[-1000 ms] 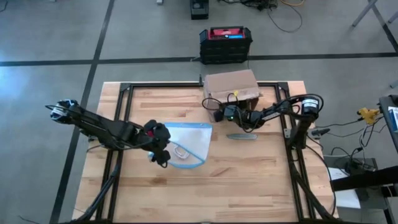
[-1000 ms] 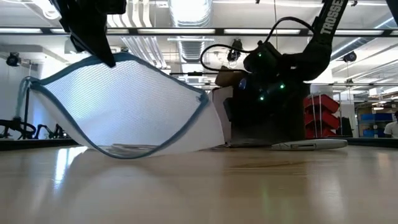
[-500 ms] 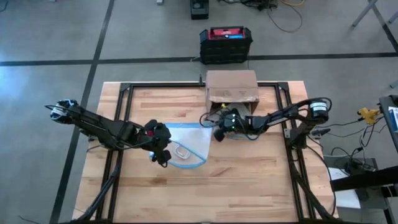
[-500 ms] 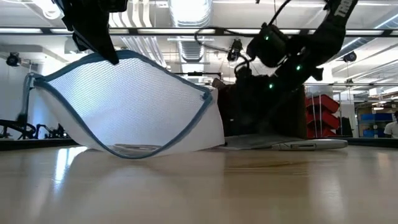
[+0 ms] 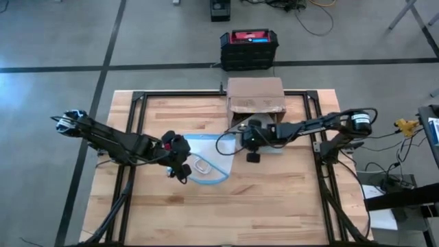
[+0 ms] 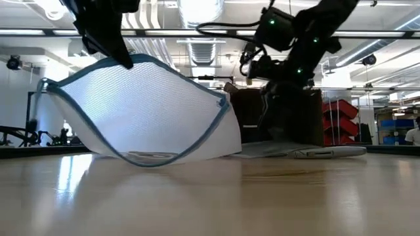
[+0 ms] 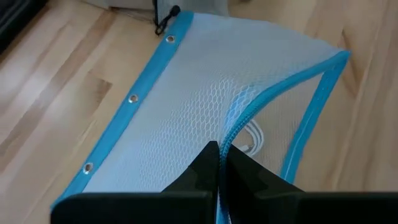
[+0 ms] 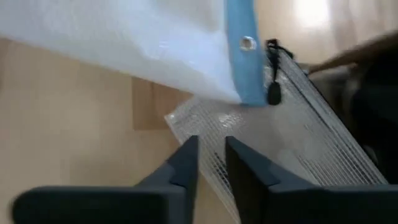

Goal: Unpack boxes
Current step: Put the transparent zip bag containing the pen holder into the transparent zip bag

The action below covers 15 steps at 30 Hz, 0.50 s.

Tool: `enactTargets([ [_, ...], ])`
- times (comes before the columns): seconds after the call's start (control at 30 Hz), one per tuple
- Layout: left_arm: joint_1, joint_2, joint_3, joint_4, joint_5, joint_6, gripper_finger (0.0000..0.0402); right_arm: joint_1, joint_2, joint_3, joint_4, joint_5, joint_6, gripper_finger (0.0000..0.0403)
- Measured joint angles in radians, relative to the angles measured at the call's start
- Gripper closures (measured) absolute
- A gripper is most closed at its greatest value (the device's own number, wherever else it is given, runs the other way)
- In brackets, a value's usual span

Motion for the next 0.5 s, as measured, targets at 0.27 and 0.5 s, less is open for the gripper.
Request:
enactTargets([
  [0.27, 0.003, 0.059, 0.001, 0.01, 0.023, 0.001, 0.0401, -0.04, 0.11, 0.092, -0.156, 0.004, -0.095, 0.0217],
  [0.5, 0.009, 0.078, 0.0, -0.007, 0.033, 0.001, 0.0401, -0.116, 0.114, 0.088, -0.235, -0.002, -0.161, 0.0201],
])
